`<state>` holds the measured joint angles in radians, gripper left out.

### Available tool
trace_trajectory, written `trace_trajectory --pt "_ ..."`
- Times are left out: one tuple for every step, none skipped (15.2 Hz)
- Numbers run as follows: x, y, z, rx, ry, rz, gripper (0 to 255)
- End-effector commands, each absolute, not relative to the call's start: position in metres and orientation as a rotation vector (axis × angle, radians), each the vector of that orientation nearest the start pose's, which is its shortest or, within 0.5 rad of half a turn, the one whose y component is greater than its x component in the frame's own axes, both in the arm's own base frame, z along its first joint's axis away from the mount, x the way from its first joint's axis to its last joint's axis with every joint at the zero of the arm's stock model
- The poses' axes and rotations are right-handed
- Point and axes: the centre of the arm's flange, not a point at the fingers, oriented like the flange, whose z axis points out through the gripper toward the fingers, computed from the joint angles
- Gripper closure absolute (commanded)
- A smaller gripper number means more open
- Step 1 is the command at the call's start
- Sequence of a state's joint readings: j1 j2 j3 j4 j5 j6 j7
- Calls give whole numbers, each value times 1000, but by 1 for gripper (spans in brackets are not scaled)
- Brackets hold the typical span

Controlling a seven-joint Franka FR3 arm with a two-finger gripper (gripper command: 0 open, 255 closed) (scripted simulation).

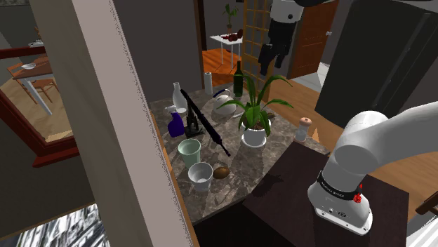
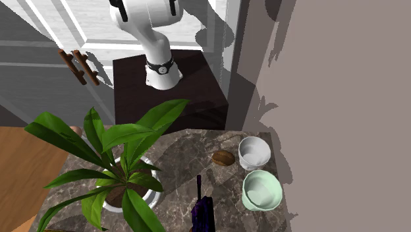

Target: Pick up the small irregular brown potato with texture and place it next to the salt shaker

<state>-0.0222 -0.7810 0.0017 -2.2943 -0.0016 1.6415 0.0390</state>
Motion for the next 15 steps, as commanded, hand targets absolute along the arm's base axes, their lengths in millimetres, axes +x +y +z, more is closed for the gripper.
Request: trace_trajectory --pt "316 -6 625 -3135 94 -201 0" --pt "322 -4 614 -3136 64 -193 0" --pt "329 -2 602 -3137 34 -184 0" --pt "335 1 591 -3137 5 -176 0" --pt "342 3 579 -3138 -25 -167 0" --pt "348 6 567 -3137 -55 -158 0" --pt "354 9 556 -3137 -85 -150 0" --pt "360 12 544 -3136 -114 -141 0" --pt "366 15 533 -3135 -144 -132 0" --pt "372 18 521 -3133 -174 -123 0" --pt "378 21 509 -3132 -203 -115 0" --pt "383 24 497 -3129 -233 -106 0" --pt "389 28 485 -3127 -263 -97 0" --pt "394 31 474 -3124 -292 -89 0" --pt "399 35 462 -3121 -322 -80 0"
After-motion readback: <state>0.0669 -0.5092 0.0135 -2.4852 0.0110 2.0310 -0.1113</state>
